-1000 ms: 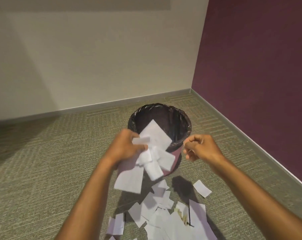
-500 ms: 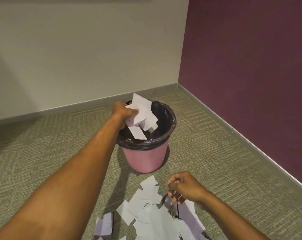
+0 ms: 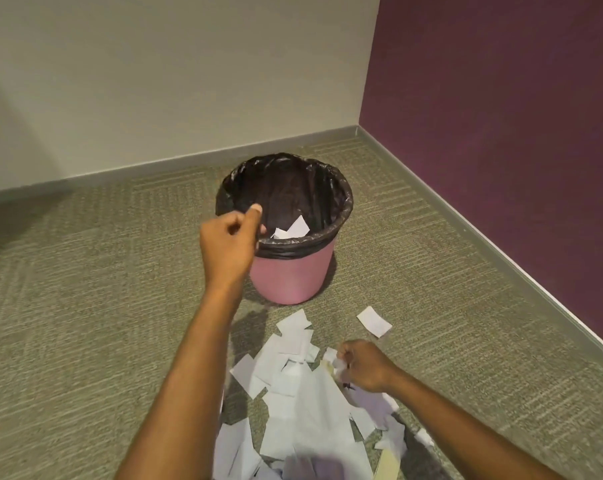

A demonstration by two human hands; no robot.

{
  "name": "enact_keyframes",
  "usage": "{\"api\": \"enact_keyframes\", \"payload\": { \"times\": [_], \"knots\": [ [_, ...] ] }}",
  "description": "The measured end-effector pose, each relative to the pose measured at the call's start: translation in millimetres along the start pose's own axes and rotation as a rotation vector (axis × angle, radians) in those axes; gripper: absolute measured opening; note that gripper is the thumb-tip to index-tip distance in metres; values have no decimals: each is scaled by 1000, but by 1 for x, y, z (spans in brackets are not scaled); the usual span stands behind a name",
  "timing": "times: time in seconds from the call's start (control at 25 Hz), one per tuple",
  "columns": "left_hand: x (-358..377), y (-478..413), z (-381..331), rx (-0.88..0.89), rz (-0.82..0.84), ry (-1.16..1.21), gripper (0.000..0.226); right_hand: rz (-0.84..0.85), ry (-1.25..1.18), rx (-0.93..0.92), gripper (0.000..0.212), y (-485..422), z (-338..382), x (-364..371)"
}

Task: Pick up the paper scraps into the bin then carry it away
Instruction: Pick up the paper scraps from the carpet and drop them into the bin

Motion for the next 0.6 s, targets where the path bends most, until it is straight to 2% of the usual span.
{"api": "enact_keyframes", "payload": {
  "times": [0.08,0.12,0.24,0.32,0.4,0.52,0.6],
  "knots": [
    [-16,47,43,-88,17,-81,37,-7,162,-52,31,-4,-9,13],
    [-19,69,69,-125,75,-186,37,-37,217,-70,32,-6,-12,16],
    [-22,122,137,-173,384,-497,10,-121,324,-141,32,-12,-13,17],
    [-24,151,162,-82,638,-781,49,-117,419,-244,43,-16,-9,15],
    [-23,173,175,-1,759,-998,84,-30,550,-337,62,-17,-4,16],
    [-21,188,185,-58,840,-1137,112,112,652,-409,81,-17,-2,24],
    [-24,191,191,-109,855,-1207,122,135,691,-454,83,-16,-7,34]
  ]
}}
Point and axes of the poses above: each hand's wrist, its own y-axis away from the middle knuckle, its own x-axis out of the palm, z = x × y, the point moved 1 cm from there along -y, towards the middle knuckle, and after that the axes turned 12 degrees about -z, right-handed, at the moved point
